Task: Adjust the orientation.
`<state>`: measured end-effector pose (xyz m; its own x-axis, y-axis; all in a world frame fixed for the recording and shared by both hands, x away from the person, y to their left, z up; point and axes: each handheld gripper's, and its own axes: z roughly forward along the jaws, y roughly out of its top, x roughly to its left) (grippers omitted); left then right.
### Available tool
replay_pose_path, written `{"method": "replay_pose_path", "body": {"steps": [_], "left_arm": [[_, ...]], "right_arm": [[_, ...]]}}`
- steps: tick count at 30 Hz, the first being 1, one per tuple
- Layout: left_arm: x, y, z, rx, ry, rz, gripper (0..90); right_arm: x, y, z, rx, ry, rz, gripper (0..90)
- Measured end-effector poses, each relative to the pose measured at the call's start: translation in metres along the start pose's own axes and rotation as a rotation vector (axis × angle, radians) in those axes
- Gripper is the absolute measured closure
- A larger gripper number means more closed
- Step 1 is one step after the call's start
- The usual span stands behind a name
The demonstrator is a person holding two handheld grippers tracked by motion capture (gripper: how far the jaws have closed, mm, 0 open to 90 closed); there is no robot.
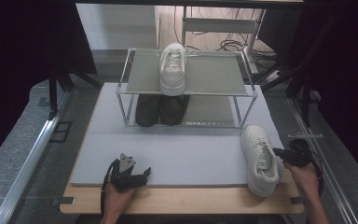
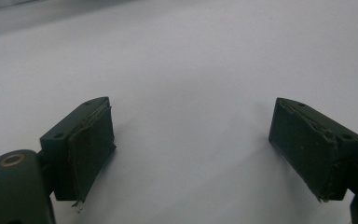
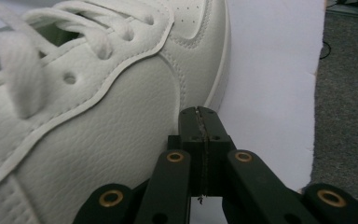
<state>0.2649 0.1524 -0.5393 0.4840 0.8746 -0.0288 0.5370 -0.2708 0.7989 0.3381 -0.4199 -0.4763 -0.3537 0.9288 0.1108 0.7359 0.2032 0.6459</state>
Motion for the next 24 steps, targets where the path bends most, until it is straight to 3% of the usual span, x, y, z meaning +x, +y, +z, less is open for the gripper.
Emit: {"method": "replay_pose_path", "body": {"steps": [5,7,16,24], "left_arm": [[0.0,0.0,0.0,0.0,0.0,0.0,13.7],[0.0,0.0,0.0,0.001,0.0,0.0,13.7],[0.0,0.0,0.0,0.0,0.0,0.0,13.8],[0.0,0.0,0.0,0.0,0.001,0.0,13.7]], "right_arm": [[0.007,0.001,0.002,-0.002,0.022,-0.011,90.0],[0.011,0.001,0.002,0.004,0.003,-0.019,90.0],[0.025,0.002,0.005,-0.006,0.065,-0.037,90.0],[0.036,0.002,0.006,-0.006,0.078,-0.055,90.0]]}}
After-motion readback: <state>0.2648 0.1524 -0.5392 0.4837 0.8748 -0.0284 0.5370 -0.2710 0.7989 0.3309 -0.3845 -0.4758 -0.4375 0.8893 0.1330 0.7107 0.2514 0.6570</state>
